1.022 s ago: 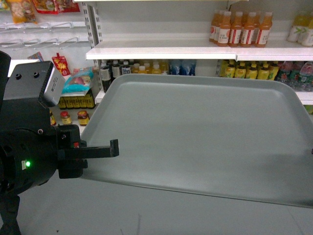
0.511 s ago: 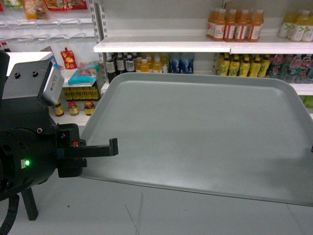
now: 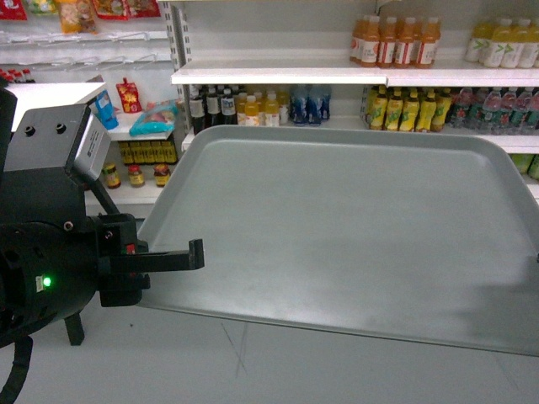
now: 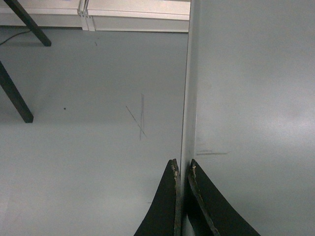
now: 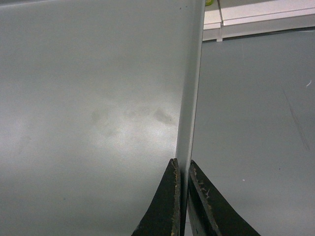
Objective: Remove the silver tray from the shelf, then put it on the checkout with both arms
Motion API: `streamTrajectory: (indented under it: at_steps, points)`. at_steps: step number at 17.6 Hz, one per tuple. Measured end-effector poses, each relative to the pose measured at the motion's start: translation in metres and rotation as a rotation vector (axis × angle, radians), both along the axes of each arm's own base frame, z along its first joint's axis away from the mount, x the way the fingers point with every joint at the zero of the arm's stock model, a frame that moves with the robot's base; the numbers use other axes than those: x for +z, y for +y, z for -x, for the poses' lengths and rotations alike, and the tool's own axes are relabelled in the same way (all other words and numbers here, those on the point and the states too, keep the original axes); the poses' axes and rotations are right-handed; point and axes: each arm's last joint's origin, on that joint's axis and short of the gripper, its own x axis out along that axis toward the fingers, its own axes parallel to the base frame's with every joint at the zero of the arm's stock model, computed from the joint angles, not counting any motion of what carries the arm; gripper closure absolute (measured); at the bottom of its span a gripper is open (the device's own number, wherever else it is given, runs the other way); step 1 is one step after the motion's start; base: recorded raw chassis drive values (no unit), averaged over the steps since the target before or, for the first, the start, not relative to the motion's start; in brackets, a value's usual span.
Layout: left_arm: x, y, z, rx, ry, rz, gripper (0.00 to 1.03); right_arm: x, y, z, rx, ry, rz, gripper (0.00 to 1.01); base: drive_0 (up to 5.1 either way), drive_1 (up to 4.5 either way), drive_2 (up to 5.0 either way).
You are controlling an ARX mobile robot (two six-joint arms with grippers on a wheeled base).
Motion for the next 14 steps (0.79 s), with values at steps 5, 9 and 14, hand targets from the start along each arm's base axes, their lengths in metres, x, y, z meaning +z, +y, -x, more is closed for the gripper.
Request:
streamTrajectory:
  at_steps: [5, 9, 14]
  points:
    - [0.0001, -0.0008, 0.0001, -0.003, -0.002, 0.001, 1.00, -0.0006, -0.0003, 0.0001, -0.002, 0.005, 0.001, 0.98, 0.1, -4.13, 4.3]
    - [0.0001, -0.0007, 0.0001, -0.003, -0.001, 0.000, 1.00, -0.0005, -0.0002, 0.0001, -0.001, 0.004, 0.000, 0.98, 0.1, -4.13, 4.3]
    - [-0.0002, -0.0005, 0.0003, -0.002, 0.002, -0.001, 1.00, -0.0008, -0.0001, 0.0002, -0.001, 0.007, 0.001, 0.98, -4.0, 1.08, 2.8]
